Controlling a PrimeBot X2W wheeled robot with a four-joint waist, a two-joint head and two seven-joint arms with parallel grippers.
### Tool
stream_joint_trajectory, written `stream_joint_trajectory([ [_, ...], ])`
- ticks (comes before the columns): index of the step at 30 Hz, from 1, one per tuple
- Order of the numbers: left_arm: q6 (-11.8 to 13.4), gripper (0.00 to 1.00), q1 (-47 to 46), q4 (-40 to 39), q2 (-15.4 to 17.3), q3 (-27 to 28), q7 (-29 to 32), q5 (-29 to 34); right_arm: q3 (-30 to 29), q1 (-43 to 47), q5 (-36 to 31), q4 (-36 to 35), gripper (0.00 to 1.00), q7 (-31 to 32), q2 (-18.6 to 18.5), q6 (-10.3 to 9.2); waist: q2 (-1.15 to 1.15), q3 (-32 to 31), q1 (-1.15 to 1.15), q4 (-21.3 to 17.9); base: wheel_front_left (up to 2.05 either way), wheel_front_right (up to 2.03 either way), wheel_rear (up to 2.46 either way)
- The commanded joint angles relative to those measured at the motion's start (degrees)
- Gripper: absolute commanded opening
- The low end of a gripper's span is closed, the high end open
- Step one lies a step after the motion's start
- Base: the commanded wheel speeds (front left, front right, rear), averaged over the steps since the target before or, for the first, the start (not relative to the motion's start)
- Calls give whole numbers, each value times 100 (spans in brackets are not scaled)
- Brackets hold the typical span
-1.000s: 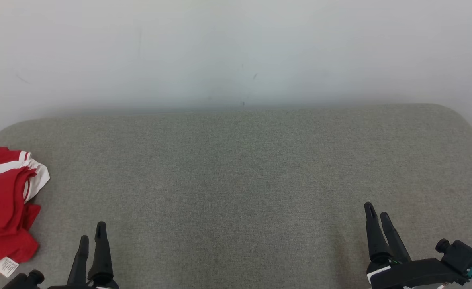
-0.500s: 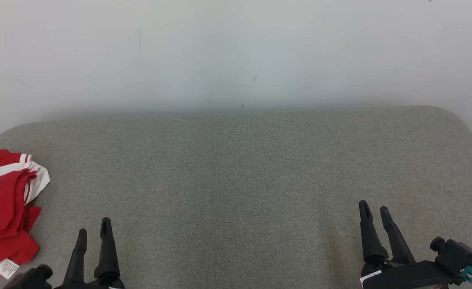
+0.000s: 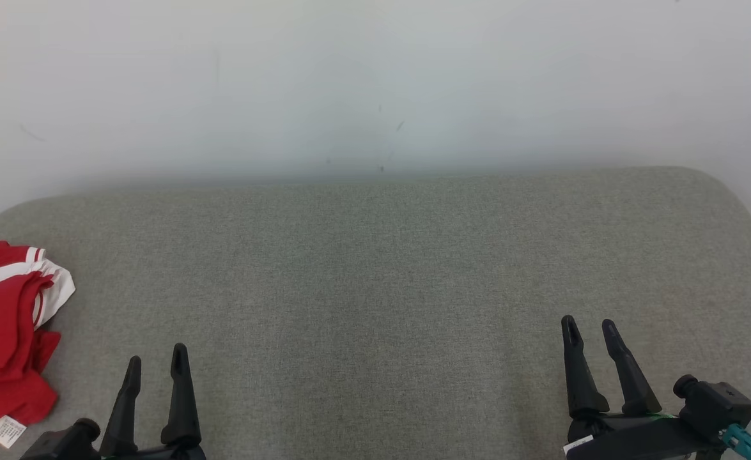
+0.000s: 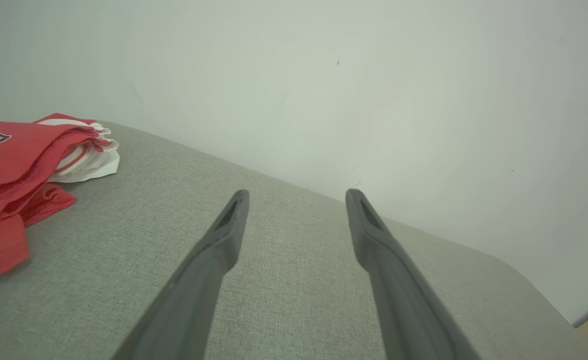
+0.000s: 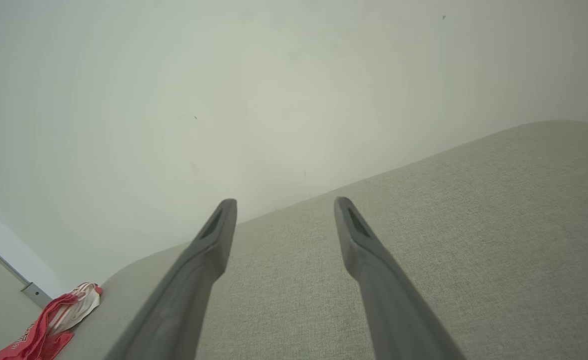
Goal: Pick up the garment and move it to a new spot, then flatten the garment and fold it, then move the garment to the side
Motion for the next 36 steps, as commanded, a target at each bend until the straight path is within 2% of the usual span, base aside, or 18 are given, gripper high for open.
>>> stream_joint_trajectory([
  [1,-28,100,-2,-102,25,-13,-73,222,-27,-9,-210,-111,100,-67,-14,-7,0,4,0,-15,0,0,0],
  [23,-179,100,57,-317,60,-82,-368,1435,27,47,-1458,-348,100,-358,-14,-9,0,6,0,-37,0,0,0],
  [36,-210,100,75,-342,84,-145,-520,2002,92,124,-1954,-441,100,-510,-15,-10,0,26,0,-17,0,0,0],
])
